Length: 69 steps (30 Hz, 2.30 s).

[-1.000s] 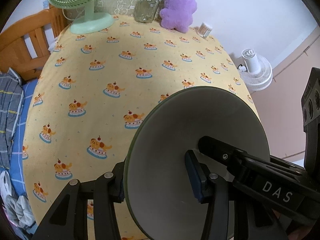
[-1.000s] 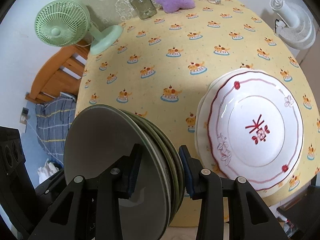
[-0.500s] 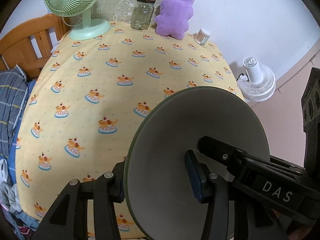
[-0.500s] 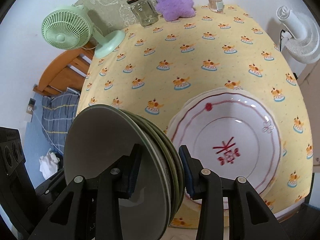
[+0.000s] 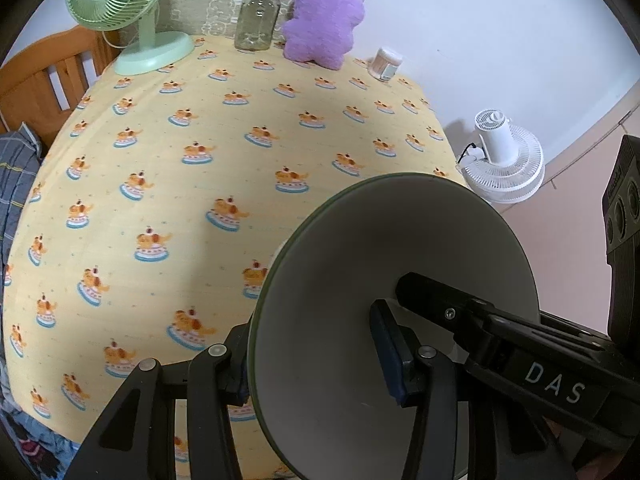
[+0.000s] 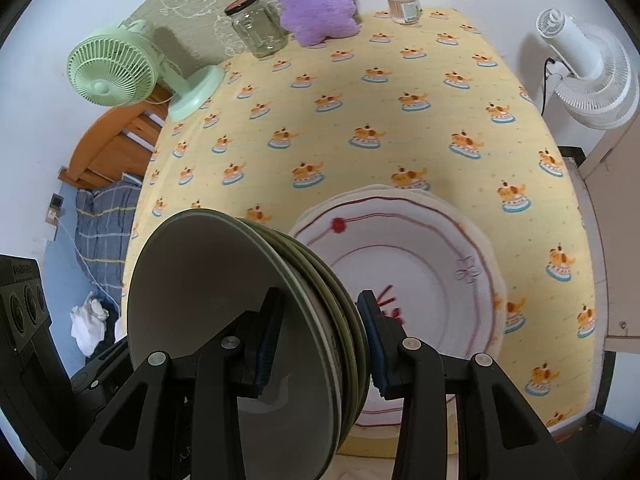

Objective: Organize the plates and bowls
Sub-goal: 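Lift the bowl stack with both tools and carry it over the plates, then lower the bowl stack onto the red-trimmed plate and open both tools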

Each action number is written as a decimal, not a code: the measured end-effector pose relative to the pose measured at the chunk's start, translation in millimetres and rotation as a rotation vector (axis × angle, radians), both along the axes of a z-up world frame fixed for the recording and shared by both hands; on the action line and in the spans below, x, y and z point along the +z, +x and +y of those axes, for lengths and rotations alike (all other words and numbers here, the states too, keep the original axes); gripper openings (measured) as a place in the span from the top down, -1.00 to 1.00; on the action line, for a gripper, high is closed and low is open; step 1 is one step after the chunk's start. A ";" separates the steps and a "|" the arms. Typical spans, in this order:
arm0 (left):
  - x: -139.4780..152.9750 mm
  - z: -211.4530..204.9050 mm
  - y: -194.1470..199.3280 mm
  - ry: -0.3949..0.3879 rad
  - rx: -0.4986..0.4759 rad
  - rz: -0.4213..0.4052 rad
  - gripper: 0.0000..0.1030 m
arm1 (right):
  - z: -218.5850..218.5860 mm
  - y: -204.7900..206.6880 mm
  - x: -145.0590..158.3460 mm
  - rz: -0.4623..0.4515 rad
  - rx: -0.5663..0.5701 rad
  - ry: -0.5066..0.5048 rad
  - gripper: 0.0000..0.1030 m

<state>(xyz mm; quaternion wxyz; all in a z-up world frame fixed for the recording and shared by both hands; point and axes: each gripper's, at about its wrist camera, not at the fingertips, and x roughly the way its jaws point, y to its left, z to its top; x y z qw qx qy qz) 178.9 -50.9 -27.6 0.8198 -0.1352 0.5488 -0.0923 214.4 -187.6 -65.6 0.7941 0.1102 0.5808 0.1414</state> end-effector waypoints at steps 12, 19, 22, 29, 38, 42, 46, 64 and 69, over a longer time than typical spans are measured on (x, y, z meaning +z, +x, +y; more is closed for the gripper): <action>-19.3 -31.7 10.4 -0.027 0.007 0.050 0.06 | -31.3 13.1 -17.1 0.045 0.006 -0.027 0.17; -35.1 -40.0 18.1 -0.035 0.011 0.102 0.06 | -41.2 21.5 -34.0 0.098 0.006 -0.038 0.17; -35.6 -41.3 22.2 -0.039 0.017 0.092 0.06 | -42.2 25.2 -34.1 0.091 0.010 -0.041 0.17; -37.2 -46.3 31.7 -0.047 0.012 0.085 0.06 | -42.9 35.0 -31.4 0.070 0.012 -0.072 0.18; -36.0 -51.8 27.8 -0.022 0.010 0.077 0.05 | -49.8 32.1 -32.5 0.066 0.002 -0.048 0.18; -35.4 -56.4 22.9 0.004 0.020 0.079 -0.05 | -55.2 26.4 -32.3 0.058 -0.002 -0.056 0.17; -36.6 -58.0 16.3 0.026 0.050 0.088 -0.28 | -63.2 20.7 -33.3 0.054 -0.001 -0.057 0.07; 8.6 -42.2 -20.0 0.151 0.055 -0.082 -0.41 | -54.8 -21.6 8.9 -0.137 -0.030 -0.128 -0.32; 32.8 -17.6 -32.5 0.173 0.038 -0.176 -0.47 | -34.1 -43.6 37.3 -0.248 -0.084 -0.191 -0.35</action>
